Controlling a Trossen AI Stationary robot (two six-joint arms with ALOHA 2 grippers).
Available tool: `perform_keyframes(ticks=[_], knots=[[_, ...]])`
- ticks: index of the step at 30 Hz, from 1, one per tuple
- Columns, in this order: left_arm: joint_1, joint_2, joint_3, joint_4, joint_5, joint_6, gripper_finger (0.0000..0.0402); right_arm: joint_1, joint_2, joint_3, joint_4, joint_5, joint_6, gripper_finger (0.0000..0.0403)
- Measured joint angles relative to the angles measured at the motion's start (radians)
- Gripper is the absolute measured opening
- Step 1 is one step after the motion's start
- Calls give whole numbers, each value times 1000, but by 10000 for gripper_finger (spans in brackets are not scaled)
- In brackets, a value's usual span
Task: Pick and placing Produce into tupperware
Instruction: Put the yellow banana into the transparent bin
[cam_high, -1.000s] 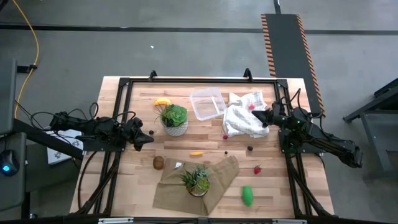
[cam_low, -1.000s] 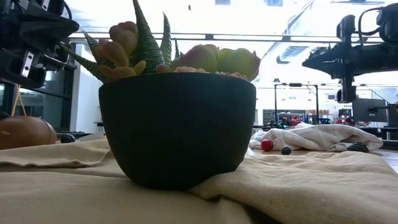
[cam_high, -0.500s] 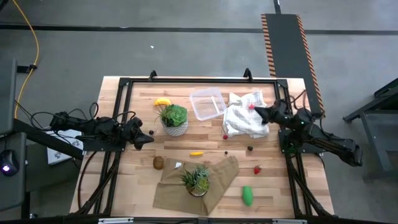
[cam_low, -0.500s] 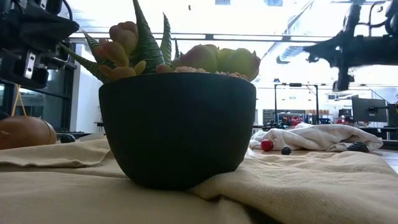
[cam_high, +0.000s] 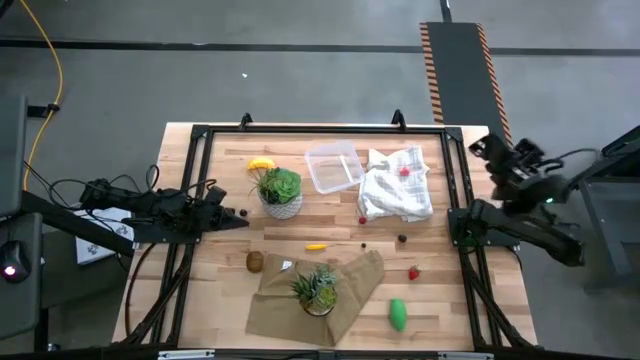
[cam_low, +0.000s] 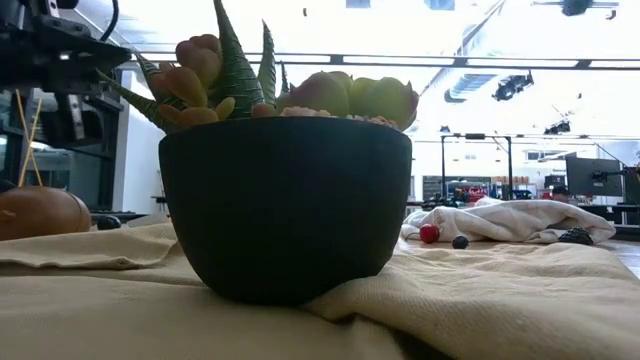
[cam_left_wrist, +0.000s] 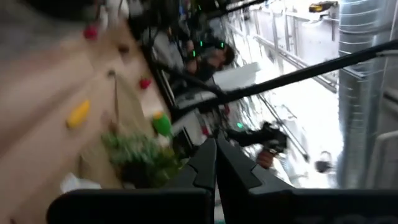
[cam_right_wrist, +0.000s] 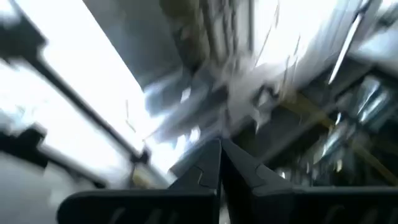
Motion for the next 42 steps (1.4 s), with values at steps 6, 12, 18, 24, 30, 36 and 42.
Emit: perform_keyframes(ticks=[6,12,18,24,30,36,42], knots=[[0,-1,0,136,-113,132,1,0,236,330,-548,-44,-72,0],[0,-1,44,429,-109,209,1,0,500,527,-714,-56,-158,0],[0,17,325,281,-54,455,1,0,686,668,-714,-109,-264,0],[0,169,775,-227,-191,640,1,0,791,766,-718,-132,-356,0],[0,427,1202,-624,-437,777,1,-21,823,814,-755,-97,-432,0],[0,662,1496,-903,-687,889,1,-100,852,852,-879,-46,-437,0],[0,741,1582,-916,-798,903,1,-191,914,883,-1036,-74,-508,0]])
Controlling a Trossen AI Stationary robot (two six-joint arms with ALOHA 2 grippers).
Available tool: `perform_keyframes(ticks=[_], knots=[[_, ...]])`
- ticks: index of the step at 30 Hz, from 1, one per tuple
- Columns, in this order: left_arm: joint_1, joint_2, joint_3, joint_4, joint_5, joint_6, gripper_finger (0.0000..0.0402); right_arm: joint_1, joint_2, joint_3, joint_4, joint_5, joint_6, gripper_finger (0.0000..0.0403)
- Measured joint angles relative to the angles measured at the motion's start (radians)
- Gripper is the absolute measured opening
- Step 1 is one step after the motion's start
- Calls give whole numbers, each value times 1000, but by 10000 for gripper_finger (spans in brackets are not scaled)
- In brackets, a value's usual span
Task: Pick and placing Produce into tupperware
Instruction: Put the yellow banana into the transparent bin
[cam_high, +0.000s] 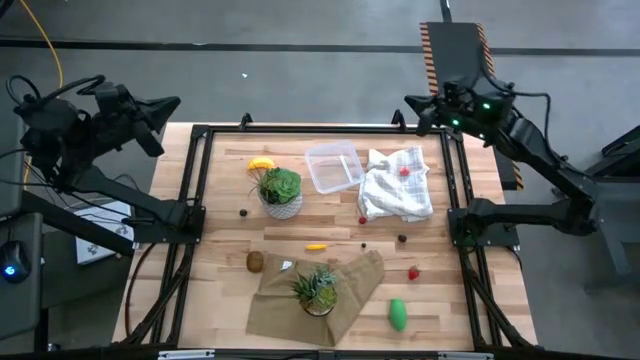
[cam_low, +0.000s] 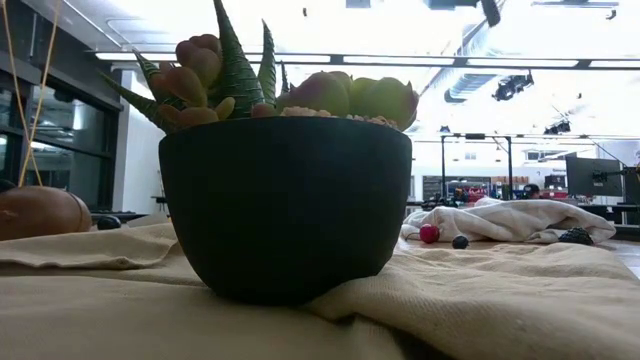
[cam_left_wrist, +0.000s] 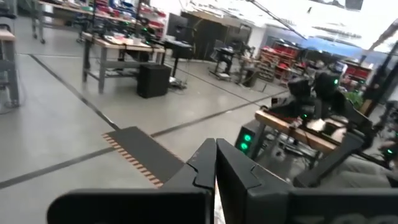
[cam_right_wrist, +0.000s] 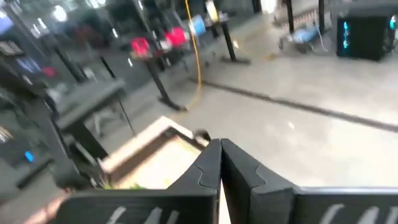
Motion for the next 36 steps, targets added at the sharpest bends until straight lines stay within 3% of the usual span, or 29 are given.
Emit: perform_keyframes(ticks=[10,19,23,27,31,36], knots=[[0,6,-8,-24,-19,-61,1,-81,136,1,72,-152,-56,0],[5,106,-130,-18,25,-112,1,-89,213,1,76,-164,-17,0],[121,106,-210,35,69,-108,1,-89,222,1,97,-158,46,0],[350,82,-268,138,263,7,1,-89,222,1,134,-146,63,0],[653,85,-281,226,556,156,1,-89,222,1,157,-131,106,0],[1066,138,-281,217,968,225,1,-89,222,1,158,-122,152,0]])
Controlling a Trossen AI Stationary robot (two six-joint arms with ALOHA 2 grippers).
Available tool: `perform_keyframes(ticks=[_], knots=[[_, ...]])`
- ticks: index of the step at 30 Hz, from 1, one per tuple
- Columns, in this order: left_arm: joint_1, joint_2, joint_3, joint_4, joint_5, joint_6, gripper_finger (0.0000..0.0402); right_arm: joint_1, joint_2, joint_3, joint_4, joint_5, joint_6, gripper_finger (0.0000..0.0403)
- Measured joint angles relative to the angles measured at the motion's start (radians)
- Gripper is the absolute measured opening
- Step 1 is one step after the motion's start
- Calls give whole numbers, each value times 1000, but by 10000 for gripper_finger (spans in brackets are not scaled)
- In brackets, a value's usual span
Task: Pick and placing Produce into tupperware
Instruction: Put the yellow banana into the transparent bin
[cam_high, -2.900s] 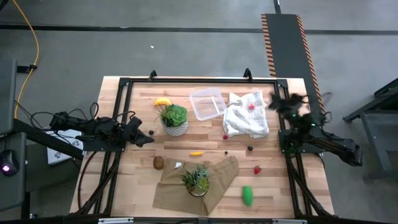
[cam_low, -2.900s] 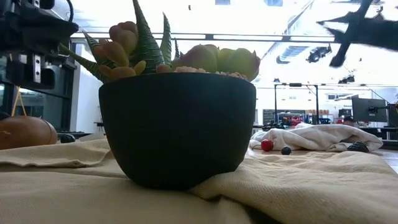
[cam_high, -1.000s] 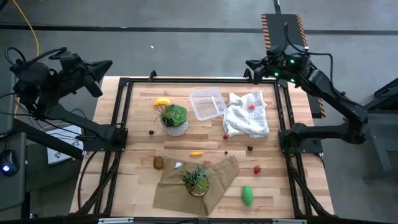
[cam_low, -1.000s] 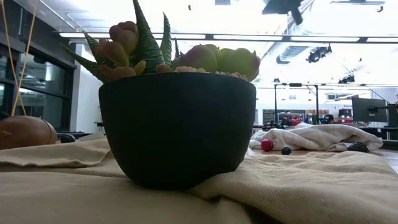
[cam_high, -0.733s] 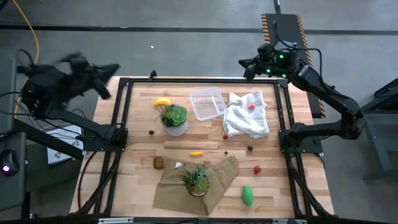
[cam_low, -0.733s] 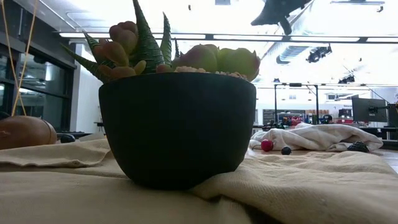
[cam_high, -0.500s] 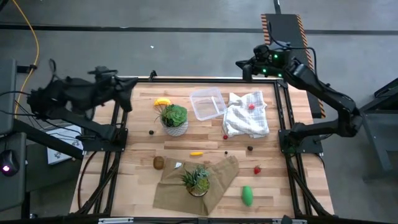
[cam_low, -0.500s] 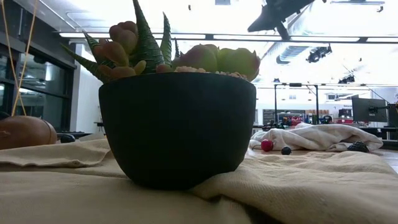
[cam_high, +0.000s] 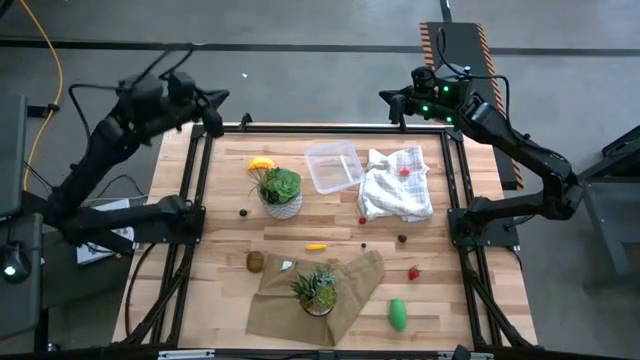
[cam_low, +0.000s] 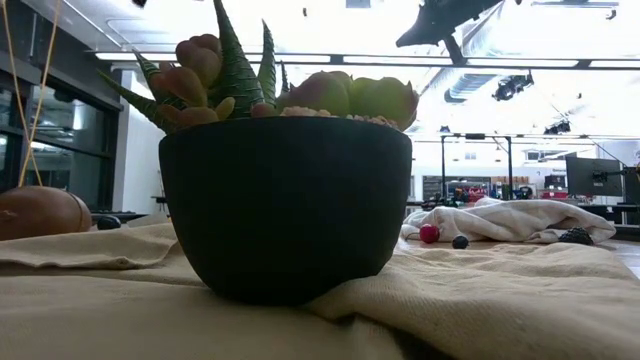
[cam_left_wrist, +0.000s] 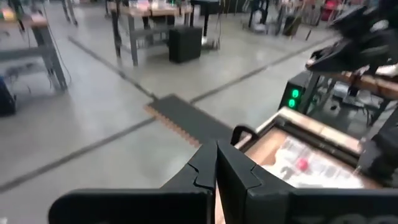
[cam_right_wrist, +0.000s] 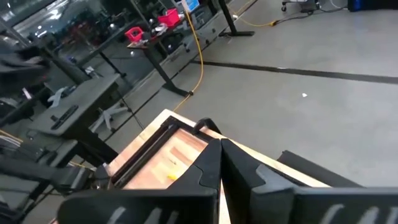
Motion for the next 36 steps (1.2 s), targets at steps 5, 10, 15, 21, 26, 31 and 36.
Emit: perform_keyframes(ticks=[5,10,15,21,26,31,36], knots=[[302,55,-1,-41,304,11,1,13,0,0,0,1,24,0],[383,93,0,-42,489,30,1,31,0,0,-10,1,25,0],[362,134,0,-159,449,138,1,31,0,0,-39,1,18,0],[307,182,0,-235,398,331,1,31,0,0,-53,2,-8,0],[267,250,0,-341,331,463,37,31,0,0,-53,-7,-31,0],[234,326,0,-409,294,490,113,31,0,0,-53,-27,-31,0],[228,394,0,-424,260,547,159,31,0,0,-54,-28,-56,0]])
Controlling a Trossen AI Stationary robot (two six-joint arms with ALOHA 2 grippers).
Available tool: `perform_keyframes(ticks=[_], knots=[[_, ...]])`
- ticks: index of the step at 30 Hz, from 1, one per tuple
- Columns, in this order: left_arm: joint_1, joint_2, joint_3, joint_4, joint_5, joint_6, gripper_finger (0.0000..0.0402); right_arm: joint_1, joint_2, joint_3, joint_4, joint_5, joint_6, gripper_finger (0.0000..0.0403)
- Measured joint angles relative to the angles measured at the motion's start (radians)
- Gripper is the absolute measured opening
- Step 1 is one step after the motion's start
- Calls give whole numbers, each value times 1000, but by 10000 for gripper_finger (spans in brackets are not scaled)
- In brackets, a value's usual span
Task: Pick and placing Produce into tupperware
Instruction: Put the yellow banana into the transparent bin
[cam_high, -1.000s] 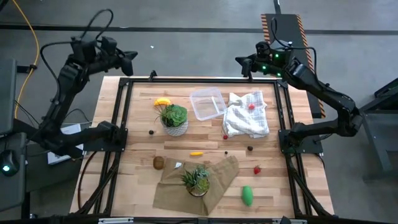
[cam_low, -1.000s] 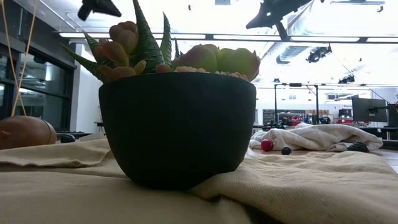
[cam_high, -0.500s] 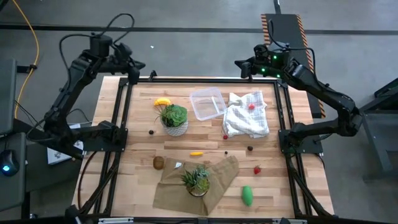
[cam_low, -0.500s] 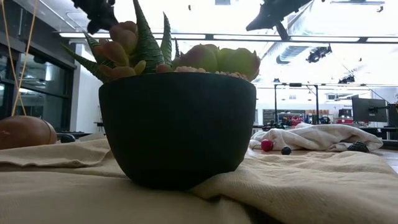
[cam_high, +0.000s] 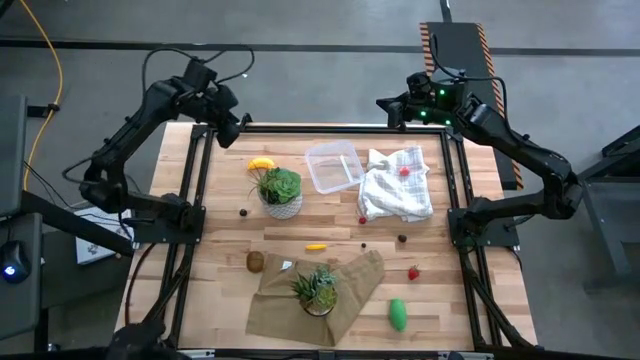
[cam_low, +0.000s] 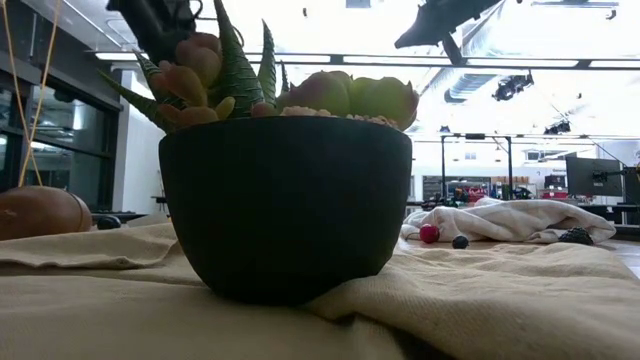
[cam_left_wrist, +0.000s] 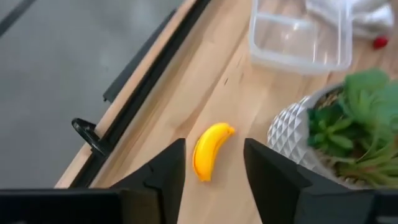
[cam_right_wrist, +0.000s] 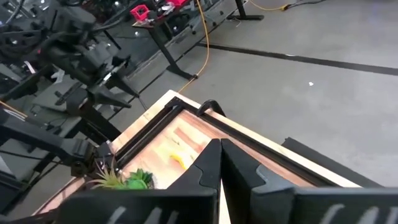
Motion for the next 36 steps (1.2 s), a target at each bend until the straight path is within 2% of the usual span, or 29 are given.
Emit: perform_keyframes(ticks=[8,23,26,31,36], knots=[[1,81,0,-35,-33,142,168,0,0,0,-55,-13,6,0],[-116,203,0,-20,-128,147,156,0,0,-1,-170,-22,-70,0],[-118,229,0,-5,-177,147,156,0,0,-1,-188,-22,-77,0],[-115,271,0,-7,-192,147,156,0,0,-1,-238,-22,-85,0],[-116,295,0,-7,-204,142,157,0,0,-3,-269,-20,-179,2]])
